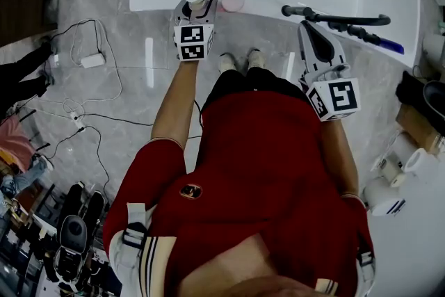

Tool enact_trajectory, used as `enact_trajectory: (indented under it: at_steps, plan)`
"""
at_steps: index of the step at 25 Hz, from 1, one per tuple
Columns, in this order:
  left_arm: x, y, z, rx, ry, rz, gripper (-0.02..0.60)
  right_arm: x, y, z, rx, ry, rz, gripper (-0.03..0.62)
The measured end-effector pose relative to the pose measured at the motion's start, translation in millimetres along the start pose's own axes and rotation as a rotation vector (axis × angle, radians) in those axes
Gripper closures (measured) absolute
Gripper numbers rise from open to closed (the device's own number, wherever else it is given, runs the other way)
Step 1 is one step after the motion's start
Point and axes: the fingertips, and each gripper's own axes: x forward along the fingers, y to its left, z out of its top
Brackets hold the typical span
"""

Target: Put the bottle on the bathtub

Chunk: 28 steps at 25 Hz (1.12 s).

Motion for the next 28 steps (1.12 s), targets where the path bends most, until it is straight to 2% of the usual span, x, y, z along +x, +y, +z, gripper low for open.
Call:
enact_trajectory:
  at_steps: [12, 24, 28]
  plan:
    - [18.7, 8.9, -21.3, 0.002, 0.042, -0.015, 0.357, 4.0, -1.7, -6.7, -0.002, 0.027, -0.027, 0.595]
    - [25.7, -4.2, -19.5, 0.066, 0.03, -0.05, 0.357, -1.0, -7.6, -10.6, 0.008, 0.031, -0.057, 0.595]
    - [22.8, -7.0, -23.0, 0.058, 0.031, -0.065, 0.357, -3.6, -4.4, -9.7, 0.007, 0.026, -0.052, 0.595]
